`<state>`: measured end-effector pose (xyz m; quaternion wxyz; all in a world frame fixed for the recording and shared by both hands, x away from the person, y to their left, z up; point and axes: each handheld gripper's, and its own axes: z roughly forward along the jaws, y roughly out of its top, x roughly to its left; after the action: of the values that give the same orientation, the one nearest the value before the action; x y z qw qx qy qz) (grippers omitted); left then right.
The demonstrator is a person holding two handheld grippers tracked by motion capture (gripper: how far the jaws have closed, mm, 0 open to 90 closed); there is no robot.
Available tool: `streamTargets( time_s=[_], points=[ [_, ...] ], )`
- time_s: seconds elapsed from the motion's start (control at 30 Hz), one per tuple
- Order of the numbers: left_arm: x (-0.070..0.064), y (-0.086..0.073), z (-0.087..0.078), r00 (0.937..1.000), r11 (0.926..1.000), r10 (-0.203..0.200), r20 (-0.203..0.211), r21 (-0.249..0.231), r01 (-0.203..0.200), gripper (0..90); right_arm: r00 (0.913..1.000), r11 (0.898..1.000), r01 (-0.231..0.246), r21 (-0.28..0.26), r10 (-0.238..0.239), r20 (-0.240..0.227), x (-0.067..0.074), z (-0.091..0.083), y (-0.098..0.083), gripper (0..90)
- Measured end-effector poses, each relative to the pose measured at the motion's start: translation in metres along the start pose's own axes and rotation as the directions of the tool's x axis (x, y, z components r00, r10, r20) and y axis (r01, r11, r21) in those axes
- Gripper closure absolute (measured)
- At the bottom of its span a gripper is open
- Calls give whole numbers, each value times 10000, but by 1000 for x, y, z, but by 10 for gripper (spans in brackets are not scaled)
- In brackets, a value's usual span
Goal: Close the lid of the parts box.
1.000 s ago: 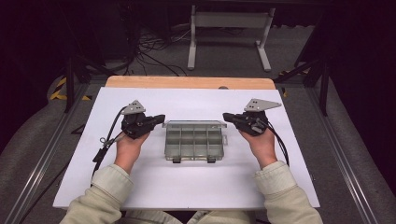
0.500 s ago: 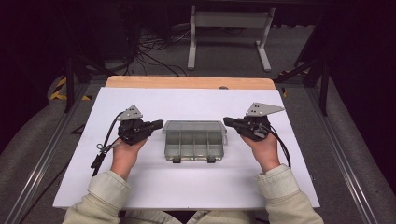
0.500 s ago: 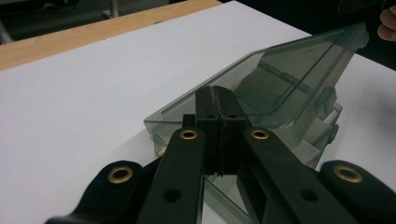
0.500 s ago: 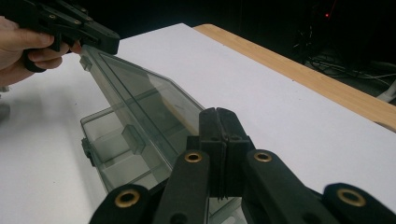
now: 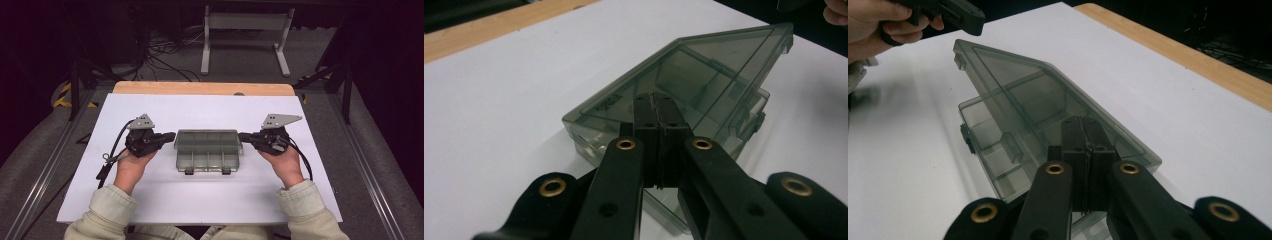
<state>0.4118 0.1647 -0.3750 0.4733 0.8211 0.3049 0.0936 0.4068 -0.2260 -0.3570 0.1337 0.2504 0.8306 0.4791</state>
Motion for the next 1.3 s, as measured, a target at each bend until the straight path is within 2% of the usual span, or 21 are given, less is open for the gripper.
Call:
streamTargets(
  time_s=[0.03,0.27,0.43,0.6,0.97,1.1,1.17,1.3],
  points=[
    [0,0,0,10000,10000,0,0,0,0,897,10000,9999,5,135,-4,-64,0,0,0,900],
    [-5,2,1,9991,9959,372,194,813,-386,897,9996,9973,42,731,-21,-285,3,3,-1,900],
    [-7,2,2,9989,9937,385,264,1039,-410,898,9991,9945,75,1049,-32,-412,4,6,-1,900],
    [-8,2,6,9987,9890,389,339,1415,-433,898,9981,9868,95,1616,4,-611,6,11,-2,900],
    [-10,0,15,9971,9739,456,608,2194,-579,898,9951,9702,128,2418,114,-986,8,19,-6,900],
    [-11,0,18,9967,9694,512,627,2367,-647,898,9946,9624,202,2708,82,-1034,8,23,-7,900],
    [-11,-1,20,9966,9641,555,605,2565,-692,898,9946,9584,217,2846,81,-1030,9,25,-8,900],
    [-11,-2,23,9964,9602,599,593,2694,-737,898,9950,9546,253,2968,48,-1002,9,27,-9,900]
  ],
)
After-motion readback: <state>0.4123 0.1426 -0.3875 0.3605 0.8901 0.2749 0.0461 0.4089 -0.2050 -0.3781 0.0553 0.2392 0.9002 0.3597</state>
